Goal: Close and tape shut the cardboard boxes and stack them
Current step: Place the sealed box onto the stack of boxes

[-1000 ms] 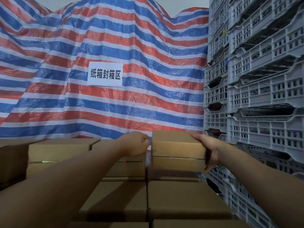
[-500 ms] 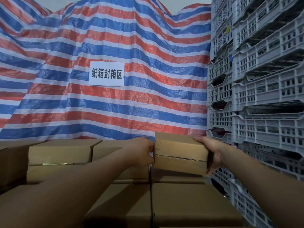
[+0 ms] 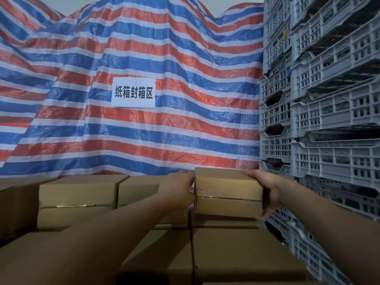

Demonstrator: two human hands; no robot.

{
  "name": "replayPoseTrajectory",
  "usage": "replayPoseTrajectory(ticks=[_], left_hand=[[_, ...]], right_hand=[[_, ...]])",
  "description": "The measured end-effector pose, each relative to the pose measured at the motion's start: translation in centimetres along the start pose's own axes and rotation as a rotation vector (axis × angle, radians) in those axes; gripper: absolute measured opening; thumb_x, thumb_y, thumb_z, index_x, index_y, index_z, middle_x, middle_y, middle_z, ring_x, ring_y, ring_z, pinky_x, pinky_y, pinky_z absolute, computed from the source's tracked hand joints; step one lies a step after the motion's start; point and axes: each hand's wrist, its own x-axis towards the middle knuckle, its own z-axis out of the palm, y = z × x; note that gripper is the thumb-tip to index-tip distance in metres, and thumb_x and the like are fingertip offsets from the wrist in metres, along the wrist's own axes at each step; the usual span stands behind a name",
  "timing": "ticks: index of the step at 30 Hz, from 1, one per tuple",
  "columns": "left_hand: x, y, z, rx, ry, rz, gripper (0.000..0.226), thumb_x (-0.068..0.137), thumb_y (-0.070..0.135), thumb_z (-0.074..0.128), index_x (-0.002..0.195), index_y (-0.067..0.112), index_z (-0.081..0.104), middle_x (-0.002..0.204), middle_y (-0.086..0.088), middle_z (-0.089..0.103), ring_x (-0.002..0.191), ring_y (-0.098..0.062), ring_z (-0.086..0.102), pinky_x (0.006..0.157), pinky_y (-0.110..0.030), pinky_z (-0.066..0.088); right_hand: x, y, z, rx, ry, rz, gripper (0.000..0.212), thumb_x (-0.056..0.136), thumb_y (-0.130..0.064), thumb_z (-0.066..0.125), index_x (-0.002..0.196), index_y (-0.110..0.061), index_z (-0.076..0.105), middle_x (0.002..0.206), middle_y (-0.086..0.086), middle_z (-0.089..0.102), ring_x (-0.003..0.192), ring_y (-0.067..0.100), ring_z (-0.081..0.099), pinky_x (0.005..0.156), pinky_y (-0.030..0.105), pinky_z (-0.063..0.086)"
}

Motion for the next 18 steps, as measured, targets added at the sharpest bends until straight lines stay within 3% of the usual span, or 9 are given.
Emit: replayPoseTrajectory(ticks=[2,4,8,14,16,18], left_hand=[[0.4,-0.5,-0.7,-0.024,-0.063,-0.013,0.005,0.093,0.03,0.051,0.092,0.026,0.055,0.088,0.009,0.052,0.084,-0.014,0.051,0.065,-0.026,0.04],[0.9,-1.0,-1.7,-0.103,-0.159,-0.06,0.021,0.099,0.03,0.04,0.102,0.025,0.061,0.093,0.008,0.055,0.091,-0.015,0.053,0.07,-0.026,0.038],[1.2,-2.2,-3.2,-0.301,-0.24,-0.114,0.032,0.103,0.027,0.033,0.124,0.02,0.057,0.12,0.001,0.056,0.105,-0.015,0.049,0.086,-0.029,0.035],[0.4,-2.2,-2.6,-0.162,-0.33,-0.038,0.043,0.102,0.042,0.032,0.142,0.031,0.042,0.143,0.001,0.049,0.133,-0.022,0.043,0.104,-0.035,0.032],[0.2,-2.3,-2.6,-0.13,-0.351,-0.005,0.047,0.101,0.043,0.034,0.146,0.031,0.038,0.149,0.003,0.044,0.136,-0.02,0.04,0.108,-0.036,0.03],[-0.1,-2.4,-2.9,-0.147,-0.361,0.01,0.05,0.099,0.048,0.038,0.145,0.029,0.039,0.147,0.003,0.047,0.133,-0.019,0.044,0.105,-0.035,0.034]], right_hand=[[-0.2,0.0,0.0,-0.016,-0.007,0.009,0.06,0.079,-0.057,0.071,0.114,-0.01,0.057,0.108,0.024,0.066,0.097,0.042,0.062,0.087,0.062,0.048],[-0.4,-0.1,0.2,-0.032,-0.017,0.026,0.061,0.077,-0.056,0.073,0.113,-0.011,0.057,0.107,0.024,0.066,0.095,0.043,0.063,0.081,0.063,0.05],[-0.5,-0.5,0.9,-0.106,-0.02,0.045,0.062,0.079,-0.056,0.072,0.115,-0.008,0.055,0.109,0.025,0.067,0.095,0.044,0.064,0.067,0.064,0.053],[0.6,-0.5,1.5,-0.203,0.034,0.012,0.062,0.087,-0.056,0.062,0.121,-0.005,0.052,0.117,0.027,0.063,0.104,0.047,0.063,0.087,0.065,0.051],[0.2,-0.4,1.8,-0.347,0.117,-0.041,0.061,0.091,-0.058,0.051,0.119,-0.005,0.053,0.114,0.025,0.063,0.103,0.045,0.062,0.092,0.06,0.05],[-0.7,-0.4,2.2,-0.453,0.218,-0.132,0.057,0.096,-0.054,0.04,0.118,-0.003,0.055,0.104,0.021,0.063,0.094,0.039,0.062,0.085,0.048,0.053]])
